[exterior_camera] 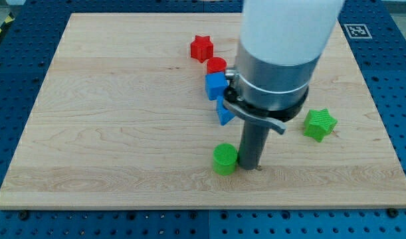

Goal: Move the green star towards the green circle

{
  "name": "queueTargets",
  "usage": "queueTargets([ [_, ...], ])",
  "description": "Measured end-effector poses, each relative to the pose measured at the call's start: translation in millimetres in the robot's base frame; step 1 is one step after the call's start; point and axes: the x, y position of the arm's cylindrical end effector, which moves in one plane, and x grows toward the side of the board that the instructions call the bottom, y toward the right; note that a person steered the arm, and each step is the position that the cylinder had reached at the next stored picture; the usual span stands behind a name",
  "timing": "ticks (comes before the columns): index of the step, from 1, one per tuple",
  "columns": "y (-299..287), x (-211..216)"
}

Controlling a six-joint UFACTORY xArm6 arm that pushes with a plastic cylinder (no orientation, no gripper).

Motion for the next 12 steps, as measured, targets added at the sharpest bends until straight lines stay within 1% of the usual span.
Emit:
queueTargets([
  [2,-44,3],
  [3,-9,7],
  [4,65,19],
  [5,139,22],
  [6,207,16],
  [7,245,-20],
  [8,235,-70],
  [9,192,-103],
  [10,169,-106],
  [11,156,-81],
  [12,138,-76],
])
